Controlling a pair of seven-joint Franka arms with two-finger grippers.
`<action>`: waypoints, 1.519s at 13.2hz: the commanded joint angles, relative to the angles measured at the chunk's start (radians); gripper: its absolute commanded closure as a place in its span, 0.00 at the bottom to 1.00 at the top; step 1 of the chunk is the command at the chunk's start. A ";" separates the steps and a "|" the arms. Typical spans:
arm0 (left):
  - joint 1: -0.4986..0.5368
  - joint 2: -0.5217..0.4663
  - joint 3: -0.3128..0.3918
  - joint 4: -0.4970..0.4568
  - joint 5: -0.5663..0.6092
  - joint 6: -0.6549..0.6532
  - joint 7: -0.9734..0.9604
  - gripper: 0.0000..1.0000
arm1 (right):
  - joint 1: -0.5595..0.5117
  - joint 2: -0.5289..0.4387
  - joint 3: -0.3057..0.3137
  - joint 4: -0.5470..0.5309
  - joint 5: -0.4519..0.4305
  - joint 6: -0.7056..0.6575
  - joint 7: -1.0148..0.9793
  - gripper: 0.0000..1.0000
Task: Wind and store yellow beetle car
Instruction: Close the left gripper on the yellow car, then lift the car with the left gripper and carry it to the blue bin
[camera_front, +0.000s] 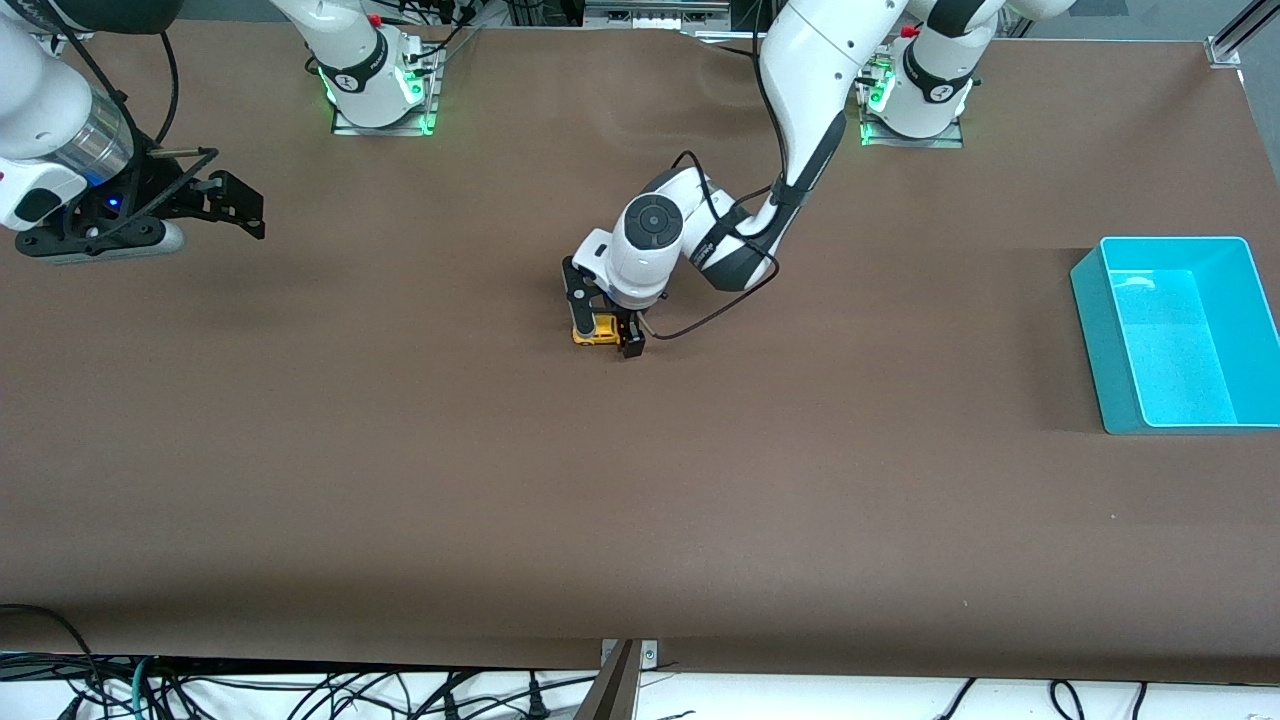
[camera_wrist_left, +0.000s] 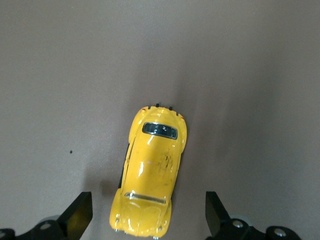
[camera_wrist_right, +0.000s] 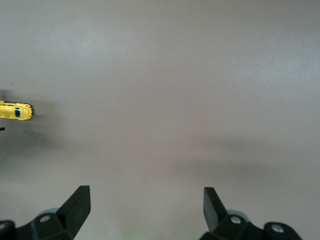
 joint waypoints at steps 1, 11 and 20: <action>-0.018 0.011 0.014 0.033 0.020 0.018 0.015 0.01 | -0.003 0.012 0.002 0.029 -0.008 -0.026 0.015 0.00; 0.018 0.003 0.014 0.058 0.034 0.052 0.017 0.86 | -0.006 0.020 0.003 0.031 -0.009 -0.026 0.014 0.00; 0.480 -0.205 -0.036 0.061 0.000 -0.535 0.033 0.84 | -0.017 0.018 0.002 0.059 -0.012 -0.029 0.012 0.00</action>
